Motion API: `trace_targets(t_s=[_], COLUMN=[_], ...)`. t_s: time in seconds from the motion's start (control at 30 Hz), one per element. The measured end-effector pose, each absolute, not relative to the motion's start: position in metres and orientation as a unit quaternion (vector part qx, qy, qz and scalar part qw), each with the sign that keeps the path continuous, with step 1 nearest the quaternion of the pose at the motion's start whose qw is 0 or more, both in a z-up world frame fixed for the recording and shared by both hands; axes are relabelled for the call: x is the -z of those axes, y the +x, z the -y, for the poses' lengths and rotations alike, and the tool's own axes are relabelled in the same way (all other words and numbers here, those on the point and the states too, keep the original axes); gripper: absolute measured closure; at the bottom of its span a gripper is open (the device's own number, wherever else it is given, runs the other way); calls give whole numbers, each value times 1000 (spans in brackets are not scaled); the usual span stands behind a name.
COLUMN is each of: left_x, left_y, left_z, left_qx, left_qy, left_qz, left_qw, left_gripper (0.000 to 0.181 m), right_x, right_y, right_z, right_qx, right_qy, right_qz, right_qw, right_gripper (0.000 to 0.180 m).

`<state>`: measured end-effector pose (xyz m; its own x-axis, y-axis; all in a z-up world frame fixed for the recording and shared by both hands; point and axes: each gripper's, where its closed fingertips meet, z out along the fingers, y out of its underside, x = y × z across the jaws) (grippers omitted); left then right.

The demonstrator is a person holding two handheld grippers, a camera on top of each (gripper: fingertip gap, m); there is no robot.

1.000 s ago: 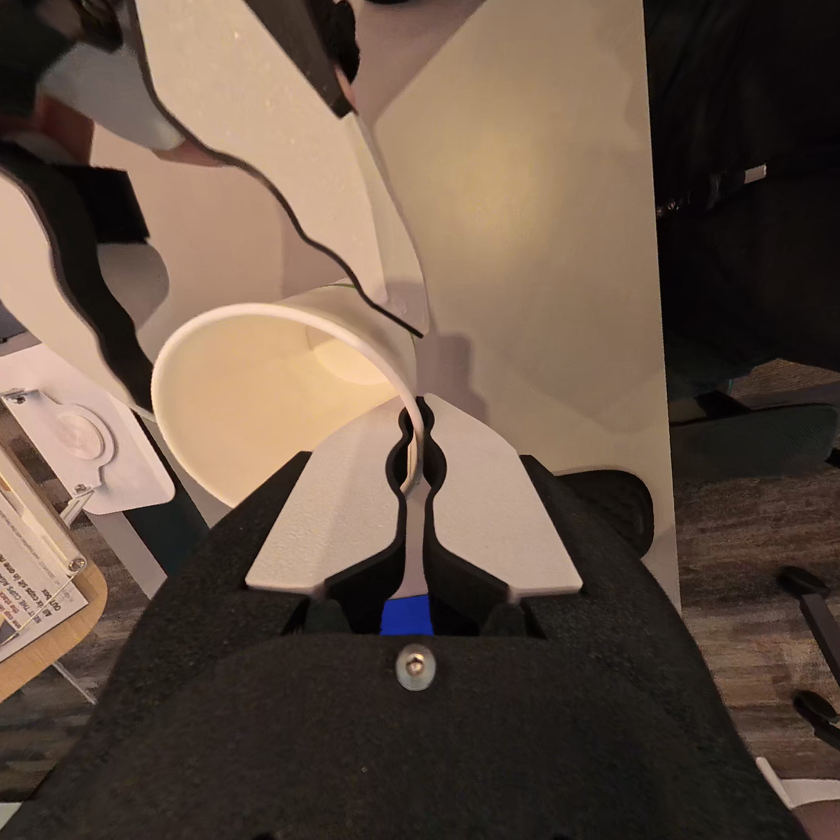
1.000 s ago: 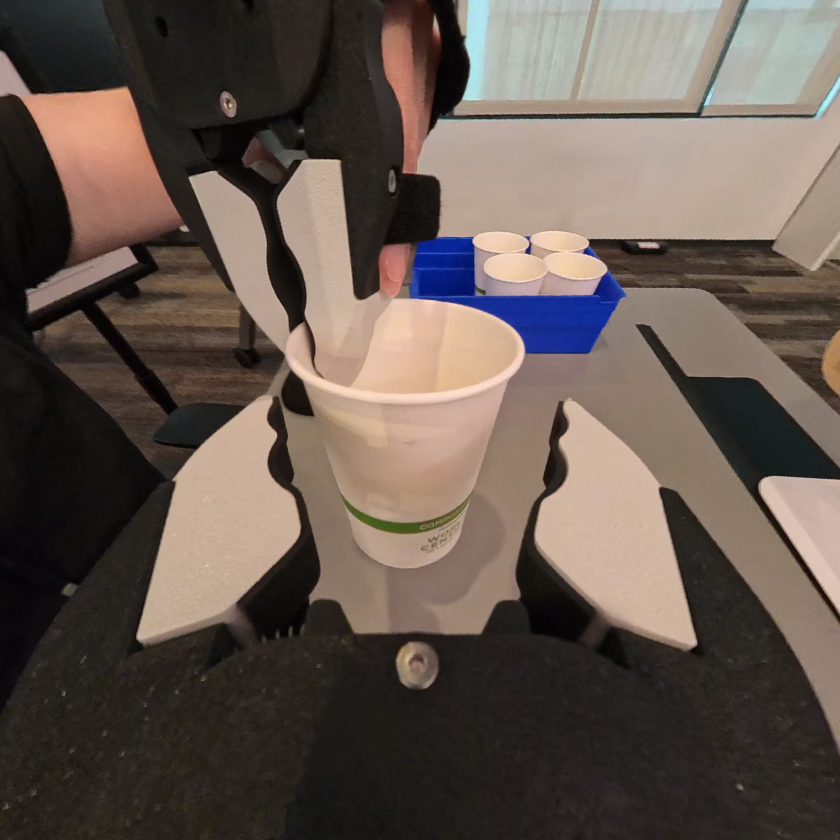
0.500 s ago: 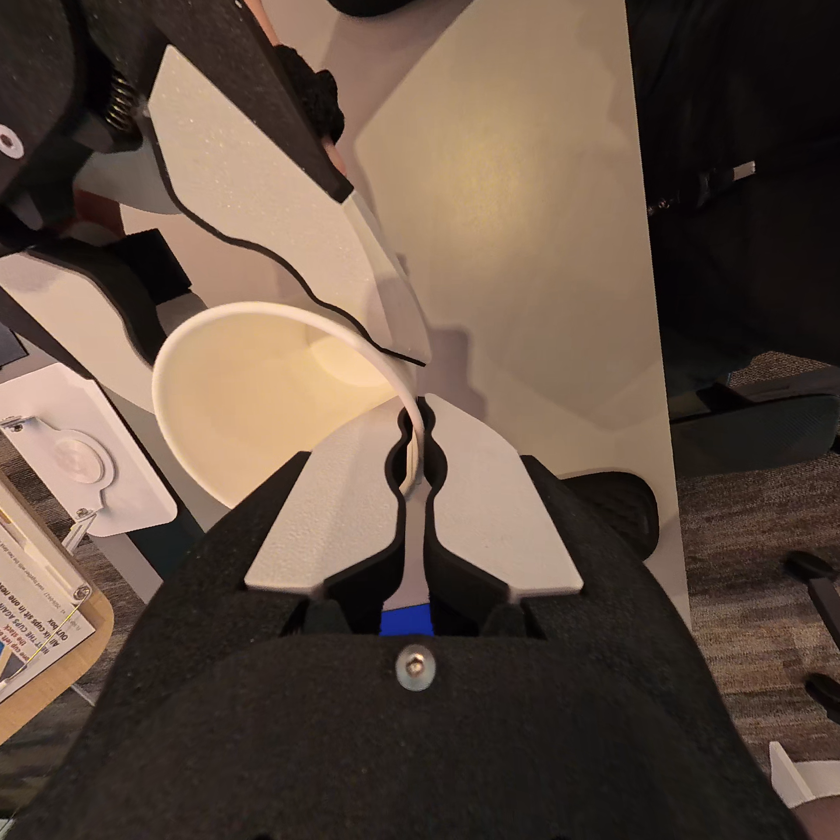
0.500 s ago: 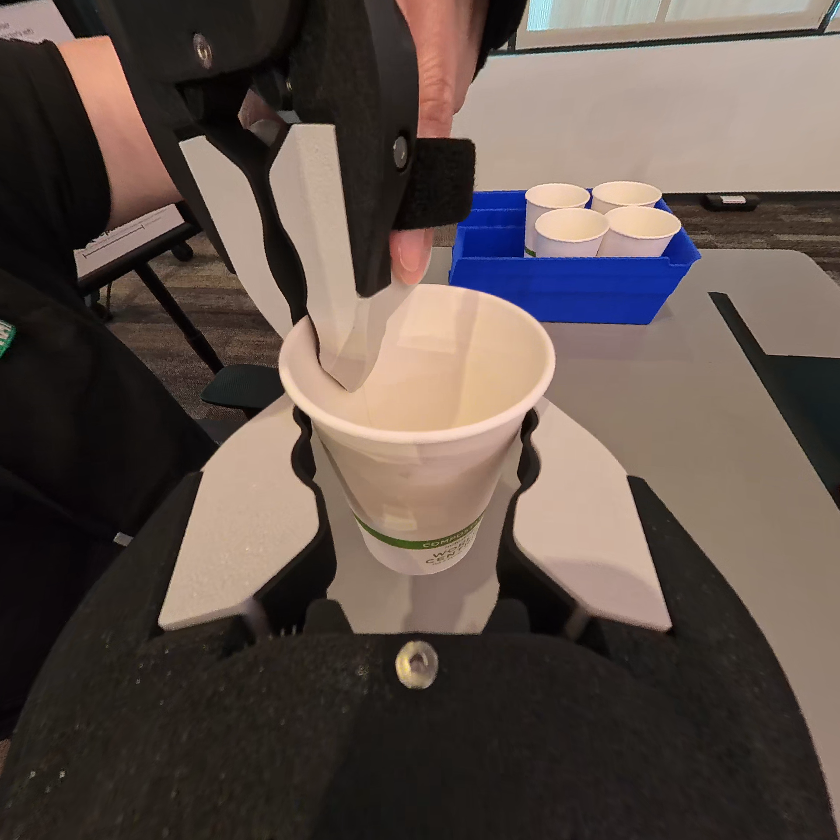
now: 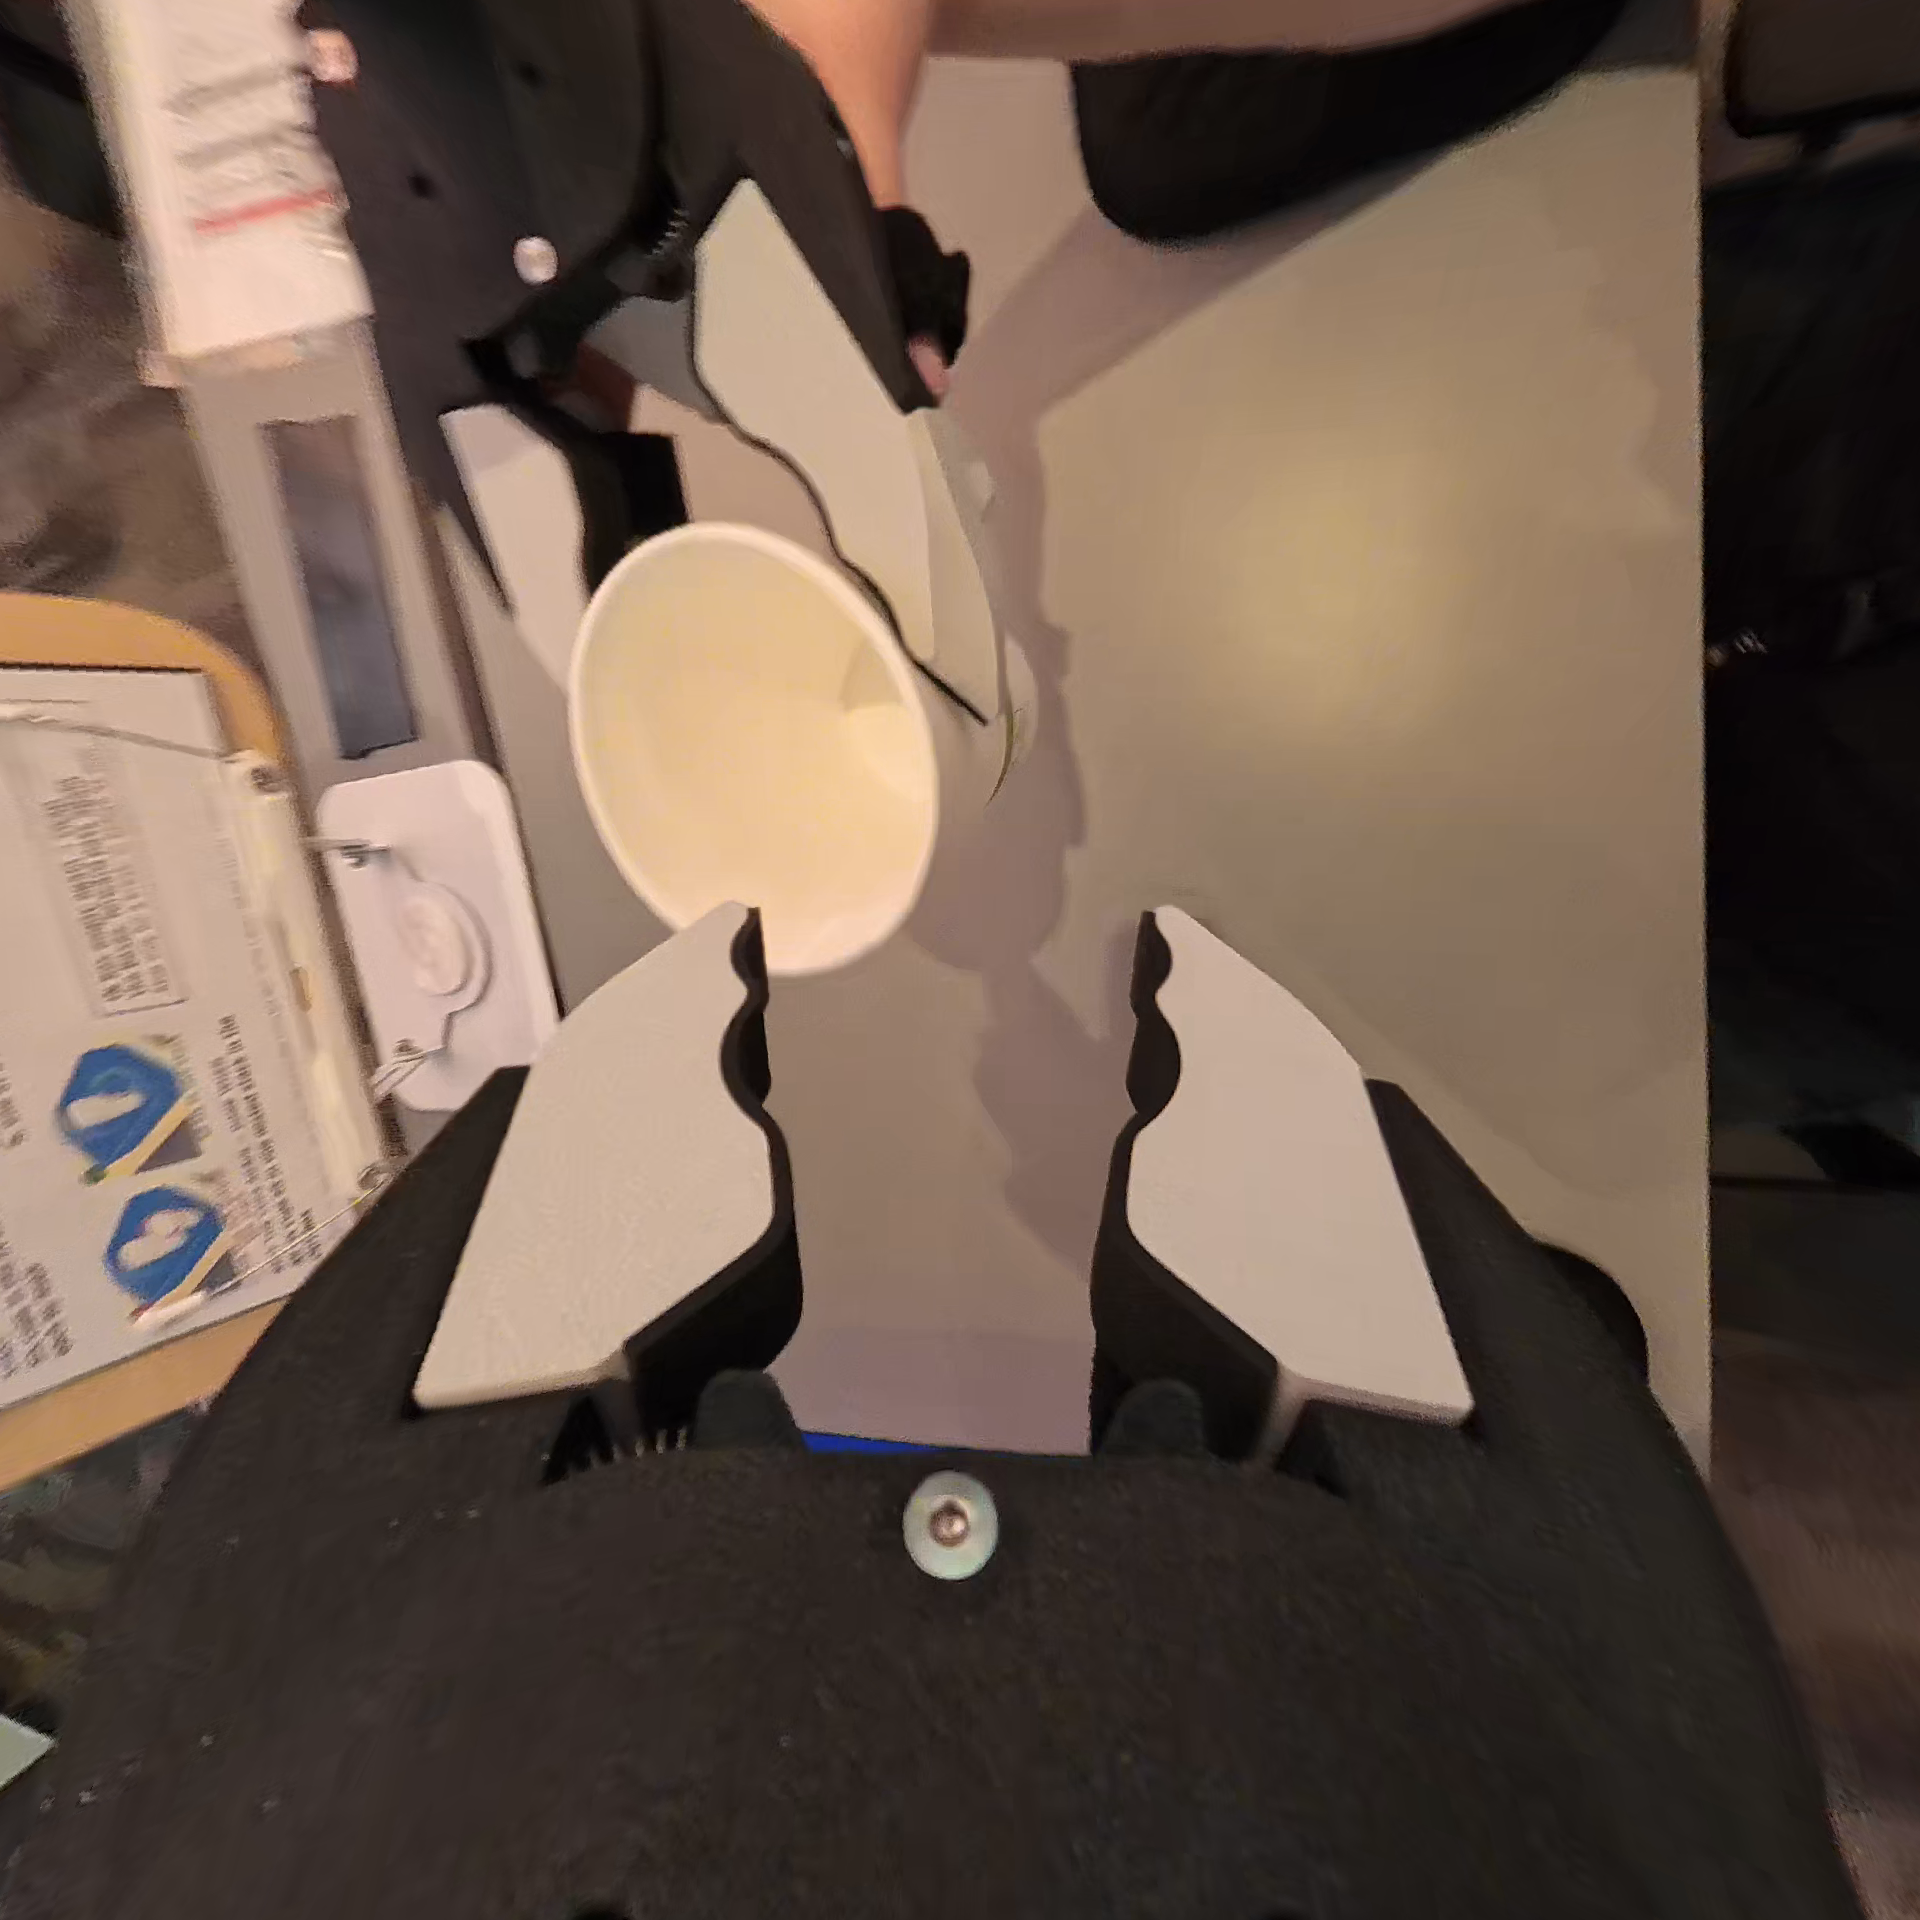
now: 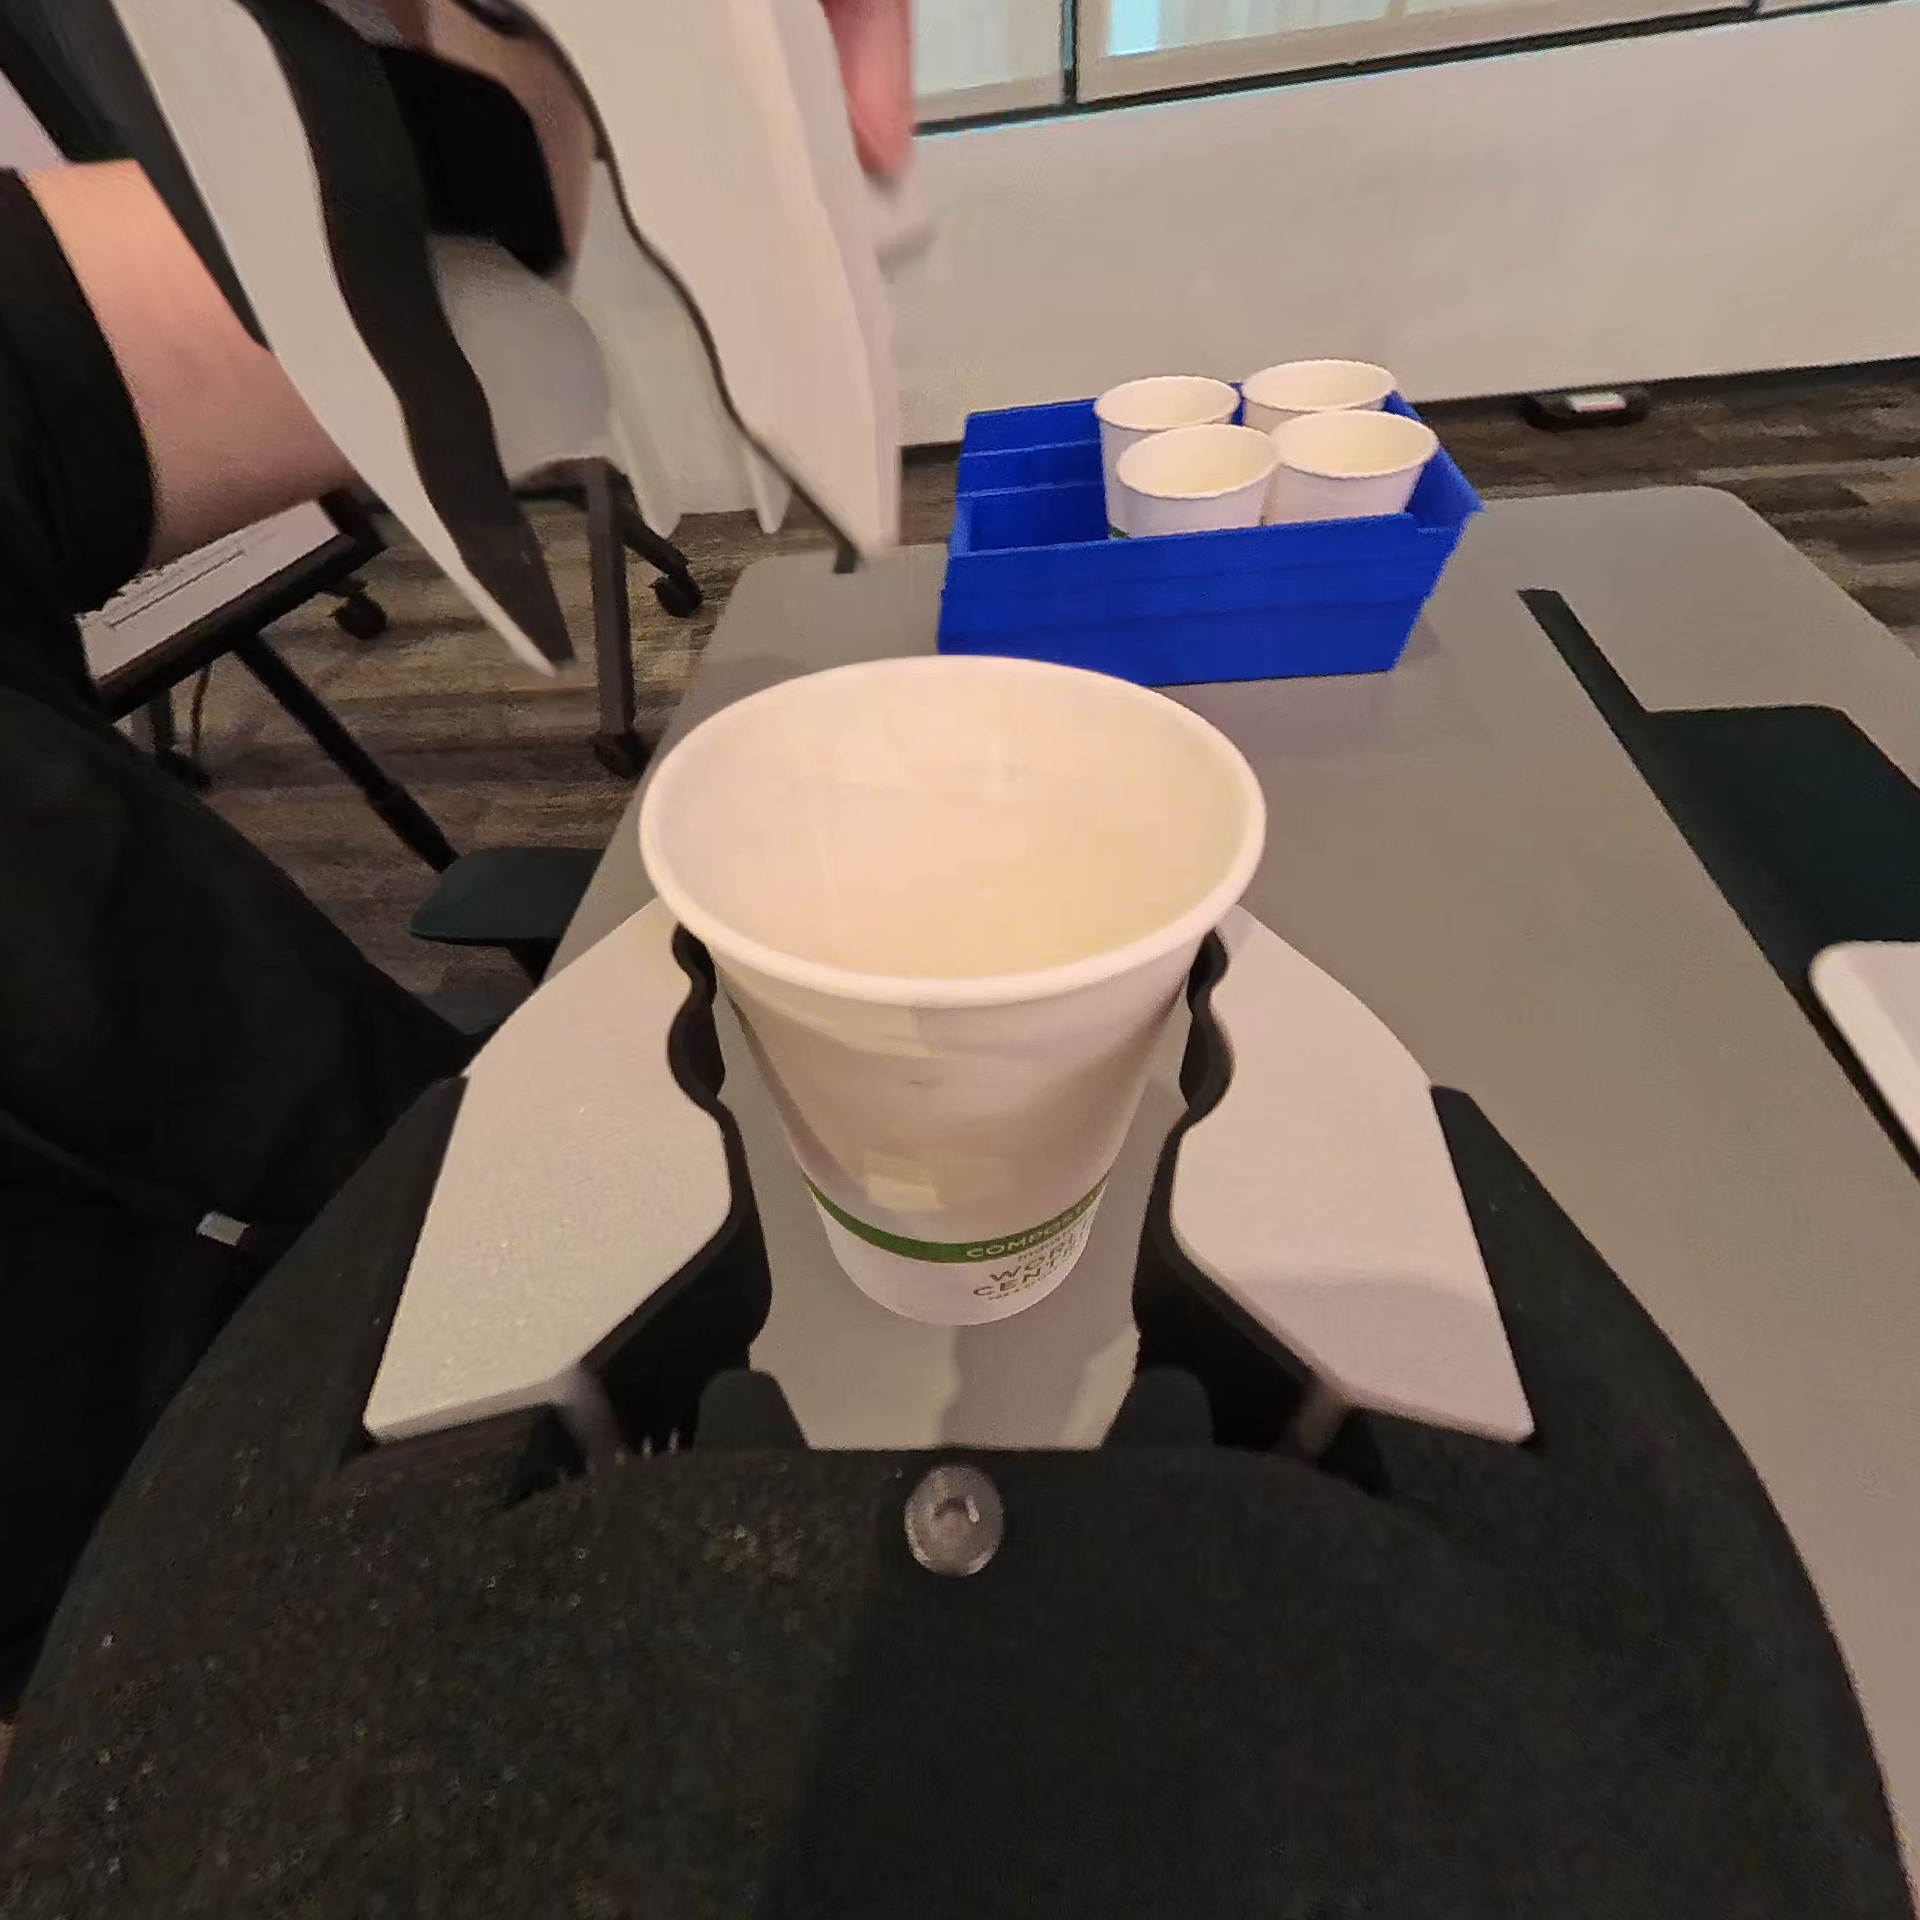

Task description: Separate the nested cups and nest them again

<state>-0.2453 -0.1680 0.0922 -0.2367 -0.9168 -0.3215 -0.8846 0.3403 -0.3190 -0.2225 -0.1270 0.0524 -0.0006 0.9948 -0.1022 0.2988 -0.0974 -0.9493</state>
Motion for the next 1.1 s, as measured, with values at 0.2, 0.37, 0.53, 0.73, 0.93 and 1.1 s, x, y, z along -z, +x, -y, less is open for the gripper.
trace_targets(t_s=[0.2,0.37,0.53,0.73,0.93,1.1], left_x=[-125,-115,-110,-100,-100,-100], left_y=[-272,-295,-309,-311,-309,-310], left_z=[151,149,143,142,150,151], left_qx=[75,137,178,178,172,169], left_qy=[-605,-626,-642,-647,-640,-641], left_qz=[-712,-657,-610,-614,-626,-627], left_qw=[349,397,429,415,411,411], left_gripper=[119,122,128,128,128,128], right_x=[-93,-140,-104,-60,-27,-12], right_y=[-148,16,216,270,271,275], right_z=[91,49,39,52,47,47], right_qx=[-407,-249,-60,-57,-30,12], right_qy=[-624,-662,-712,-700,-720,-732], right_qz=[459,284,59,-31,-31,-26], right_qw=[485,647,697,711,693,681], right_gripper=[92,92,92,92,91,92])
